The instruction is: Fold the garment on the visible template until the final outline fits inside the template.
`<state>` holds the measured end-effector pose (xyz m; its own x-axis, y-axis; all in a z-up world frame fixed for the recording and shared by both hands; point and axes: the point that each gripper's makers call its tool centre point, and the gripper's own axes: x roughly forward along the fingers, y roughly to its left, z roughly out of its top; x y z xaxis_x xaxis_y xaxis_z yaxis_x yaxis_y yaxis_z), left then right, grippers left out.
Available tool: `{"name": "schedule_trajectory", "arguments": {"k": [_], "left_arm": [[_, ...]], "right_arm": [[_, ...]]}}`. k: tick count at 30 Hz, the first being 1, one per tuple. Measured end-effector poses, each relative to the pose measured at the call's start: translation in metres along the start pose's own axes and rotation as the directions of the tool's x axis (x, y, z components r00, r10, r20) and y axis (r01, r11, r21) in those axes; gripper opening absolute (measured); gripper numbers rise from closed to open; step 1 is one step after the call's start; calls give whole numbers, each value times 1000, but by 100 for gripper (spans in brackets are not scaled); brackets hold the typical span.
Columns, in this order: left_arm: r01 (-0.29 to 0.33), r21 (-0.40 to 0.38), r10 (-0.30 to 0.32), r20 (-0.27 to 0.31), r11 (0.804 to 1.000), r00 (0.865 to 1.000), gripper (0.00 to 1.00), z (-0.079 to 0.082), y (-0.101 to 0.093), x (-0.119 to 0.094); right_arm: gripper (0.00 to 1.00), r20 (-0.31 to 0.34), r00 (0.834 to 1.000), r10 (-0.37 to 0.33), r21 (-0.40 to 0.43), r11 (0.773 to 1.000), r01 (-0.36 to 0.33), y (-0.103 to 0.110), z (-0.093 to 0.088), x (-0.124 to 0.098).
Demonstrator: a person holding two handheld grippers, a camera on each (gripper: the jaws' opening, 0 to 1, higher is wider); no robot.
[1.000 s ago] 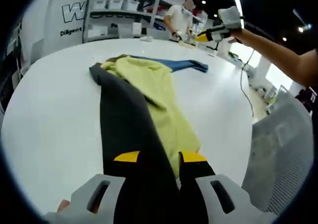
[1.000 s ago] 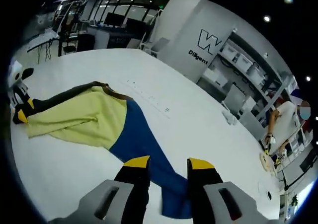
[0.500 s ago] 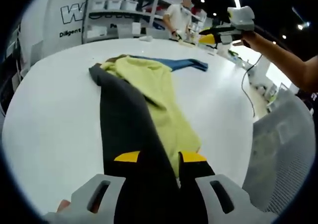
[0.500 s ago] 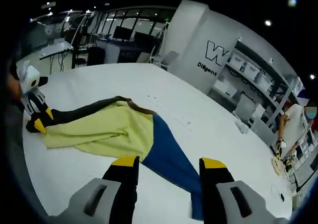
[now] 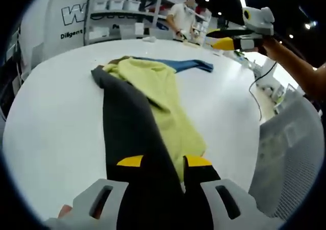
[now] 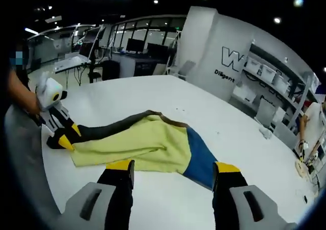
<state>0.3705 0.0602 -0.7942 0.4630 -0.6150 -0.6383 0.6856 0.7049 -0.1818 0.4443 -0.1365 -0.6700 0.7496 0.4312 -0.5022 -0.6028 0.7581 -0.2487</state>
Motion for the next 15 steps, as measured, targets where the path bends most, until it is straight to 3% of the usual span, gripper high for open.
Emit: {"name": "schedule_trajectory", "arguments": {"k": [8,15], "left_arm": [[12,22,-12,-23,1000,1000,25,-1,-7,-5],[13,36,-12,-40,999,999,26,-3,-11,-11]], "right_arm": [[64,-4,994,109,-9,994,-110,60,-9,3],[65,-73,960,269,-53,961,-273,120,-24,17]]}}
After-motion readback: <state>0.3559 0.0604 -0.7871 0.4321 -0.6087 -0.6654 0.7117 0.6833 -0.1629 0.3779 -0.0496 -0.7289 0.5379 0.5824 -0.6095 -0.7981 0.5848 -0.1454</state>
